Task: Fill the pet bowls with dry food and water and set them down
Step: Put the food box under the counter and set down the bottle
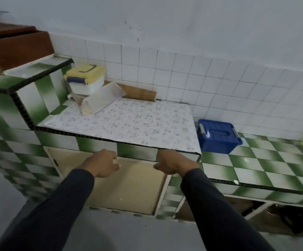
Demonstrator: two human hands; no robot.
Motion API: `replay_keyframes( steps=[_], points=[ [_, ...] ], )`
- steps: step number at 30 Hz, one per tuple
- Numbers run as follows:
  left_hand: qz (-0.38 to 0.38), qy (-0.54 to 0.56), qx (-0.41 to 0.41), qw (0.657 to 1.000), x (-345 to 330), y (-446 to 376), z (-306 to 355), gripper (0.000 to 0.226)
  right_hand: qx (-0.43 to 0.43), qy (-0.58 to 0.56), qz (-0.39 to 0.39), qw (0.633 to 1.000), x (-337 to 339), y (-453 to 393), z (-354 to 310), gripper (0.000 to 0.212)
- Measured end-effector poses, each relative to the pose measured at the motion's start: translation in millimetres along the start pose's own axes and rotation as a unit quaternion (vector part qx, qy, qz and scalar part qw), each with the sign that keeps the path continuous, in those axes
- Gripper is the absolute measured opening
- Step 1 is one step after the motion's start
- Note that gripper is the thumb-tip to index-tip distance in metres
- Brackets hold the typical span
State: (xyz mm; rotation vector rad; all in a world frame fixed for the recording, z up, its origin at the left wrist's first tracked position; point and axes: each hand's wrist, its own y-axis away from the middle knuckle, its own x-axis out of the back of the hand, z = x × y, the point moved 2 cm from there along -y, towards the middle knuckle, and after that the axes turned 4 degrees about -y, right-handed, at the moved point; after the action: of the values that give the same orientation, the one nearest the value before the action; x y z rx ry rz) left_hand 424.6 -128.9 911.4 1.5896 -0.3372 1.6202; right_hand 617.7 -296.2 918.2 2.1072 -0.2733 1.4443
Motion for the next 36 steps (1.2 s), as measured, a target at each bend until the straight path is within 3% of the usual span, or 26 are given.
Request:
replay_keyframes(
  steps=[9, 19, 36],
  points=[
    [-0.046, -0.036, -0.108, 0.992, -34.8, -36.8, 148.8, 0.058, -0.095, -0.046, -0.004, 0.994, -4.2, 56.9, 141.6, 0.048],
    [-0.069, -0.056, -0.184, 0.979, -48.8, -81.6, 270.9, 0.059, -0.19, -0.1, 0.021, 0.976, -8.8, 85.1, 250.8, 0.05],
    [-0.112, -0.088, -0.281, 0.949, -46.4, -231.1, 427.5, 0.056, -0.278, -0.117, 0.0, 0.954, 45.2, 23.5, 397.4, 0.053]
  ],
)
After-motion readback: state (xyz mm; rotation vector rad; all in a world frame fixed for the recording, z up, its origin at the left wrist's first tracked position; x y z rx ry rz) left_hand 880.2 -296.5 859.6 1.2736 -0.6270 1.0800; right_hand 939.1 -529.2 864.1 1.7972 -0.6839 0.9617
